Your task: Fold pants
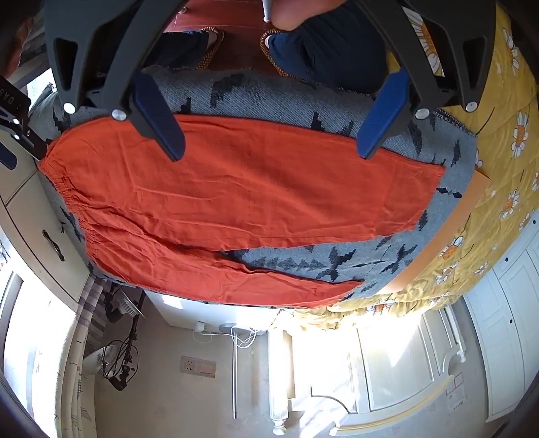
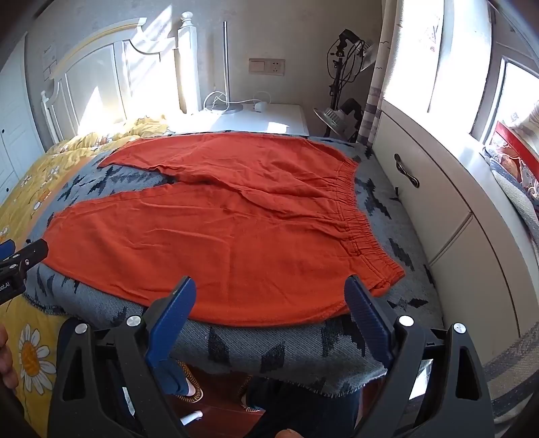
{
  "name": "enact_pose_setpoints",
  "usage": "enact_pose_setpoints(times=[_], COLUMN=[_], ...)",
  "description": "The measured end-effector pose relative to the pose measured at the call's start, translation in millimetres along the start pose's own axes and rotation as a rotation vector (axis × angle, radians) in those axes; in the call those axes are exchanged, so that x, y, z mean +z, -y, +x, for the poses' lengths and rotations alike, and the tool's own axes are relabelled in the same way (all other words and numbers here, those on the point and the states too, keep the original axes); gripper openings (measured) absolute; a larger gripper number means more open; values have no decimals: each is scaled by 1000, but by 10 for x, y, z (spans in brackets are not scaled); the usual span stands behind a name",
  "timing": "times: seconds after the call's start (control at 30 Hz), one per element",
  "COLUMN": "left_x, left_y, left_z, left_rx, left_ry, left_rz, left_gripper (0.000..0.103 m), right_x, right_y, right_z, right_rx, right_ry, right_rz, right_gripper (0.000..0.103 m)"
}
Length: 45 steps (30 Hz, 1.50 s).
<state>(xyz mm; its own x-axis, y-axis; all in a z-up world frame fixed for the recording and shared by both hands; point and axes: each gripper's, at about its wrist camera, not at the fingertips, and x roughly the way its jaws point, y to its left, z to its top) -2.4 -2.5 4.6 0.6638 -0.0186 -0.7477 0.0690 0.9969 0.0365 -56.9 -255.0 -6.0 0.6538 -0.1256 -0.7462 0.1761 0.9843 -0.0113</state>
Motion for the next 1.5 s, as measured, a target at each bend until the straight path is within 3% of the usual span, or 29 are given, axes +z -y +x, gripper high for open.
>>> enact_pose_setpoints(times=[1.5], left_x=[-37], left_y=[-21], left_z=[36], left_rx=[-9], left_ry=[-2], left_rz=[-5], left_gripper=[102], right_x=[15], right_y=[-3], right_z=[10], right_rx=[7], right_ry=[-7], right_rz=[-4], right_gripper=[87])
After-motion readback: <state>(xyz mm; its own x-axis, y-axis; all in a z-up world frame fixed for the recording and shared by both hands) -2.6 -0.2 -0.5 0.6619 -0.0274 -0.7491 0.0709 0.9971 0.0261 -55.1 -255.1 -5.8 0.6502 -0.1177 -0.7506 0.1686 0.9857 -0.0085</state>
